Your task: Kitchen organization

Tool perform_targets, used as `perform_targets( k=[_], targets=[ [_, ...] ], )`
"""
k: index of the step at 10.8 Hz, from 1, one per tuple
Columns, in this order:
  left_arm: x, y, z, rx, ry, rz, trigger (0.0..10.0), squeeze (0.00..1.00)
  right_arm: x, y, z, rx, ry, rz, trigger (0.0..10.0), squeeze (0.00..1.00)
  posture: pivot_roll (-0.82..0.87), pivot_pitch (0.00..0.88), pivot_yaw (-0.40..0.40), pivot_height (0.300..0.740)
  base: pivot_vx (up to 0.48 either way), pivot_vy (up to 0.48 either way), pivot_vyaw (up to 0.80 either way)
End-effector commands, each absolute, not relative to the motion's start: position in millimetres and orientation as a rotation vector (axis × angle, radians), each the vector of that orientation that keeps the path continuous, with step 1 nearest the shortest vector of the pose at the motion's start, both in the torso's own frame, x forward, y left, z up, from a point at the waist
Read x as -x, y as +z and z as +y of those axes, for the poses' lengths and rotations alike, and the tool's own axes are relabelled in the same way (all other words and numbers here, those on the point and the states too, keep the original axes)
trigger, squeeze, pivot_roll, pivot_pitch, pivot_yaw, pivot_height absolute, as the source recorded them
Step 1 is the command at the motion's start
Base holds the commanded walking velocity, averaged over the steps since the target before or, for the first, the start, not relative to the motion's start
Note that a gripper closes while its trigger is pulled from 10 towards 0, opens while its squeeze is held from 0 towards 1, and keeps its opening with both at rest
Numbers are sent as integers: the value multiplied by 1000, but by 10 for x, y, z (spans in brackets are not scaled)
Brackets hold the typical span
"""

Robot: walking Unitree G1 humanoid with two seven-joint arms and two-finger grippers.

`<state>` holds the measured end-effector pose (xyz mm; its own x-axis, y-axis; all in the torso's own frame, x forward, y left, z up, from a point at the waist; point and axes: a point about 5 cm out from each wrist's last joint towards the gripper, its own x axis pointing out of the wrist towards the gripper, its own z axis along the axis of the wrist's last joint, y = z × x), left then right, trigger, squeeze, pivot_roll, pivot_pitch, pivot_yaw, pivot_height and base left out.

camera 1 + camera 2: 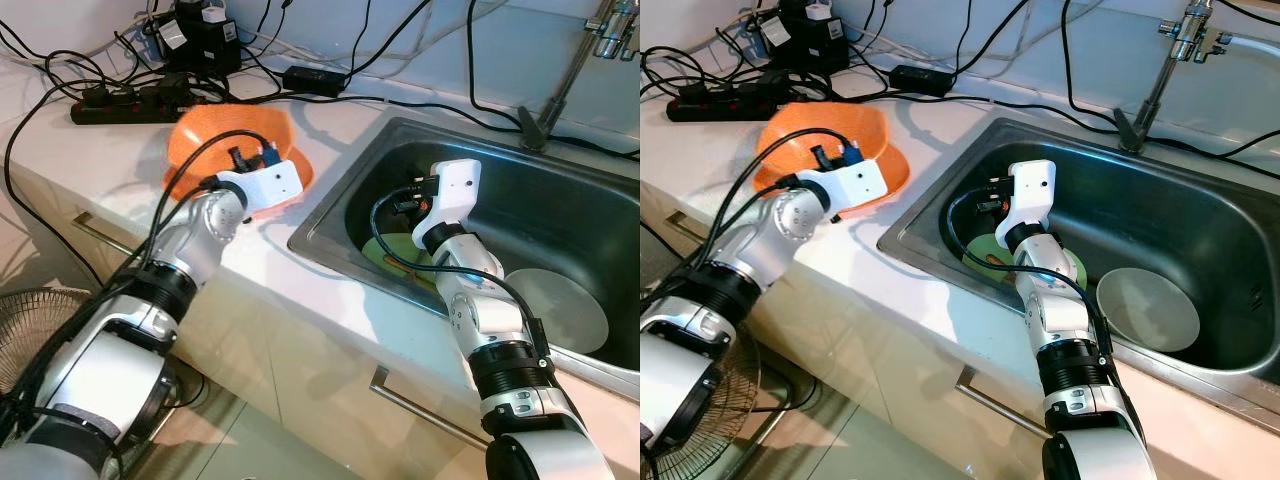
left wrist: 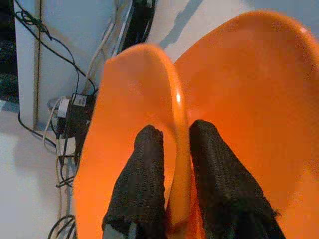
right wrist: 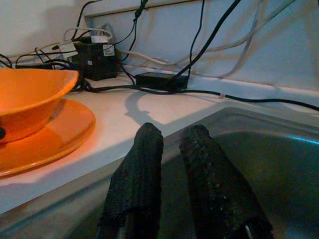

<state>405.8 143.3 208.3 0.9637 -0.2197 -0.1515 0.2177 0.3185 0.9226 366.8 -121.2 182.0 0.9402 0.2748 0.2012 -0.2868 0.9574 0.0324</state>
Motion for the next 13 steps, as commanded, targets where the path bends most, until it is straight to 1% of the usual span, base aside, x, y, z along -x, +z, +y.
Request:
perform_targets(
  k=[1,3,6,7,8,9,10,11,12,13],
  targets=[
    [-4040,2024,1396,-1228,-314,2,0,0,-3656,1803,-1228,-67,278,-186,10000,0,155,71,-2,740,0,0,0],
    [-4041,2045,1372,-1251,-316,-21,0,0,-3655,1801,-1240,-68,273,-185,10000,0,154,71,0,740,0,0,0],
    [-4034,2145,1328,-1310,-272,-102,0,0,-3657,1797,-1231,-72,271,-186,10000,0,157,70,2,740,0,0,0],
    [-4028,2188,1320,-1335,-251,-136,0,0,-3657,1798,-1230,-73,269,-187,10000,0,160,66,3,740,0,0,0],
    [-4014,2308,1275,-1377,-203,-236,0,0,-3664,1805,-1233,-75,265,-188,10000,0,162,63,4,740,0,0,0],
    [-3993,2377,1226,-1392,-184,-307,1294,0,-3667,1808,-1232,-76,262,-190,10000,0,162,58,5,740,0,0,0],
    [-3939,2418,1127,-1386,-212,-395,10000,0,-3673,1824,-1236,-93,253,-195,10000,0,163,57,6,740,0,0,0],
    [-3878,2410,1017,-1366,-269,-462,10000,0,-3682,1853,-1260,-107,250,-203,10000,35,164,48,9,740,0,0,0],
    [-3855,2393,982,-1359,-293,-478,10000,0,-3687,1870,-1281,-109,245,-209,10000,651,164,48,9,740,0,0,0],
    [-3822,2325,952,-1364,-327,-482,10000,0,-3702,1958,-1321,-154,237,-226,10000,1000,160,37,12,740,0,0,0]
  ],
)
